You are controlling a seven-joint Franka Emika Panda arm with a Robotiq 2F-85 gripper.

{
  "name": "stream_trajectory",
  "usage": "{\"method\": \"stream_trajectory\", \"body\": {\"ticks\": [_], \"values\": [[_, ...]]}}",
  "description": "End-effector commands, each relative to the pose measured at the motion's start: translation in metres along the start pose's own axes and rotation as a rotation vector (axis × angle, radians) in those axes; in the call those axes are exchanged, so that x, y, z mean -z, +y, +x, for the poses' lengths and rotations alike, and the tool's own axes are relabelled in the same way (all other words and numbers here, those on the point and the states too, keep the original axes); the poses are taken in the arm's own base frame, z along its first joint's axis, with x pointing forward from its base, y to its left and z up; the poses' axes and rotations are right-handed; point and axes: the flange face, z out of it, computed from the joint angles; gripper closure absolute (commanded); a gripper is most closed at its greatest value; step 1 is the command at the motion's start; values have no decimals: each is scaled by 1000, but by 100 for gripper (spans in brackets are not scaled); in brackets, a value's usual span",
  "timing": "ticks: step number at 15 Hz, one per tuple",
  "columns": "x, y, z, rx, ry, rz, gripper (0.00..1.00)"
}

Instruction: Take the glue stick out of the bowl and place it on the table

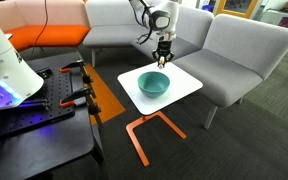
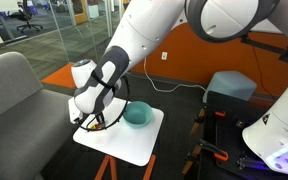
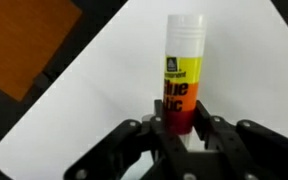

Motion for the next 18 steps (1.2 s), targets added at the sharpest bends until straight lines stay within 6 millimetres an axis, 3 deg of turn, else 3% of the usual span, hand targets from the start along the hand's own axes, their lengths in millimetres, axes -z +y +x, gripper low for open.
{"method": "stream_trajectory", "body": {"ticks": [1,2,3,7,9,15,16,18], "values": [[-6,-12,-13,18,12,-24,92],[-8,-13,-14,14,14,-27,80],[-10,-15,-16,11,17,-30,45],[-15,-21,-18,5,19,-37,19],[-16,-24,-19,3,17,-41,11],[-14,-29,-20,10,10,-41,11],[-11,-29,-19,12,12,-39,3],[-2,-27,-18,18,23,-47,2]]}}
